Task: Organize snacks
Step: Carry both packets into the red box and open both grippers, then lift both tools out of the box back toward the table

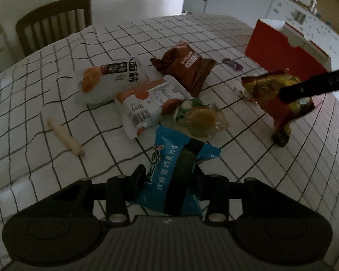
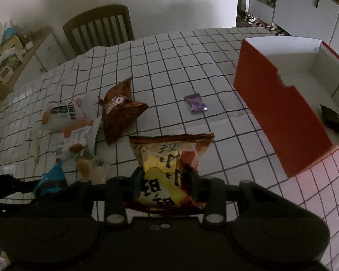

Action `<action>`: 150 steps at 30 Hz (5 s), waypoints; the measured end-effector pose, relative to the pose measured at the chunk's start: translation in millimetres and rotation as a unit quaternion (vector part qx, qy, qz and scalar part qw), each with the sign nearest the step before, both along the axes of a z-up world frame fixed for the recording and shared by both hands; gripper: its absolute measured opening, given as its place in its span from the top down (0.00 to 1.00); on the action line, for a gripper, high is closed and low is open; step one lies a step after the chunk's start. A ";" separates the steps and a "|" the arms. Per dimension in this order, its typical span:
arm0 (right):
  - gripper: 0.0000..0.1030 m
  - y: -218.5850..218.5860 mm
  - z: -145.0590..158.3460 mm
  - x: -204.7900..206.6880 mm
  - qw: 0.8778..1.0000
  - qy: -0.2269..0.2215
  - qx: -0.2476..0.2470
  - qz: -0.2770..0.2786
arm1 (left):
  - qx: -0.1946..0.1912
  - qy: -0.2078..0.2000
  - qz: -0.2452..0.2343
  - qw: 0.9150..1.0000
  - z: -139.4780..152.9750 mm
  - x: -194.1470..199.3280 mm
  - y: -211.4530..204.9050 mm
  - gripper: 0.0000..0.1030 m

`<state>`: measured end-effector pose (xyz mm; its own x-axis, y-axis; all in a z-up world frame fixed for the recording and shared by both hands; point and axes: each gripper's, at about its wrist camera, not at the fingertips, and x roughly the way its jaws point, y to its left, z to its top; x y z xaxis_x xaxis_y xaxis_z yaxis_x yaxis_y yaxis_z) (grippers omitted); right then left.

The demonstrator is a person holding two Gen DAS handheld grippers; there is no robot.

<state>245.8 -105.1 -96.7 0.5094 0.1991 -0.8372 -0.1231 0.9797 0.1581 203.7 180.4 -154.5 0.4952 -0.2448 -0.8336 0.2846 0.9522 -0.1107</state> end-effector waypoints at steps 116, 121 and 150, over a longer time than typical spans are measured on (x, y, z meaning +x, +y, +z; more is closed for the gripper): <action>0.50 -328.4 42.2 93.8 0.991 -0.065 0.021 0.112 | 0.010 0.000 0.081 0.997 91.1 133.3 -411.7 0.38; 0.45 -322.8 55.5 80.9 0.989 -0.081 0.022 0.120 | 0.000 -0.021 0.078 0.997 107.7 113.5 -403.5 0.38; 0.13 -246.3 102.9 0.0 0.974 -0.159 0.069 0.145 | -0.044 -0.109 0.076 0.990 161.0 1.3 -291.3 0.21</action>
